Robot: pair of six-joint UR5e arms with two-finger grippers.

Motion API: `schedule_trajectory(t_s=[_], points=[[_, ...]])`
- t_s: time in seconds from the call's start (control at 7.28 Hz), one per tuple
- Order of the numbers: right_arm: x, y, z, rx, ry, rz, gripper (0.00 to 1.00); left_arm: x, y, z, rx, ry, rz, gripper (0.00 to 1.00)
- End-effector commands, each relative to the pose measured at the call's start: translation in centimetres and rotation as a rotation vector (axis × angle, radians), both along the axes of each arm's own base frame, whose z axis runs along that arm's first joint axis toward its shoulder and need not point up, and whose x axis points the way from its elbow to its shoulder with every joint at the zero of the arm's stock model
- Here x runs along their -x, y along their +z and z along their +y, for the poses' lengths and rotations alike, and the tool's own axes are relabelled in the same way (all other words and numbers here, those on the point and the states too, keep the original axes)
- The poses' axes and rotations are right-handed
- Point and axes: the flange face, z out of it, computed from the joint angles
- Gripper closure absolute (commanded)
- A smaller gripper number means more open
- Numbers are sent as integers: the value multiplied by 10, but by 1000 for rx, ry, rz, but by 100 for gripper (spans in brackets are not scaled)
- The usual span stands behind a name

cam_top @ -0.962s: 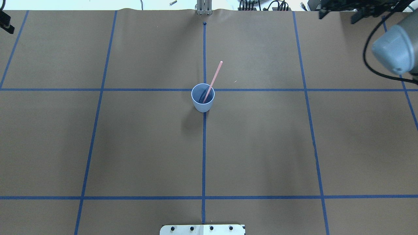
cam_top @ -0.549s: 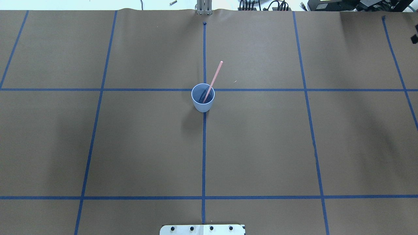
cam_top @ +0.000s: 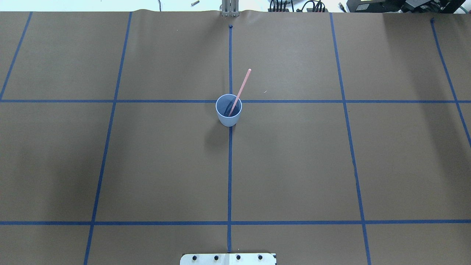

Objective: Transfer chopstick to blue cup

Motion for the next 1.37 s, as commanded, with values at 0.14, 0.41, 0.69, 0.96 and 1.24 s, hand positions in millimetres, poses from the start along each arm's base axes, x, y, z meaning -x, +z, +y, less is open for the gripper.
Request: schedule_trajectory(t_s=[0.14,0.41,0.69,0.96,1.24], points=[[-4,10,12,39,33,-30,0,0,20,18,62,-12,87,2],[-3,15,15,52,44,-27,0,18,33,41,83,-46,90,2],[5,13,11,55,37,-25,0,26,34,42,86,-62,87,2],[8,9,9,58,41,-22,0,26,33,41,88,-64,87,2],[8,9,10,56,40,-22,0,26,36,43,92,-64,87,2]])
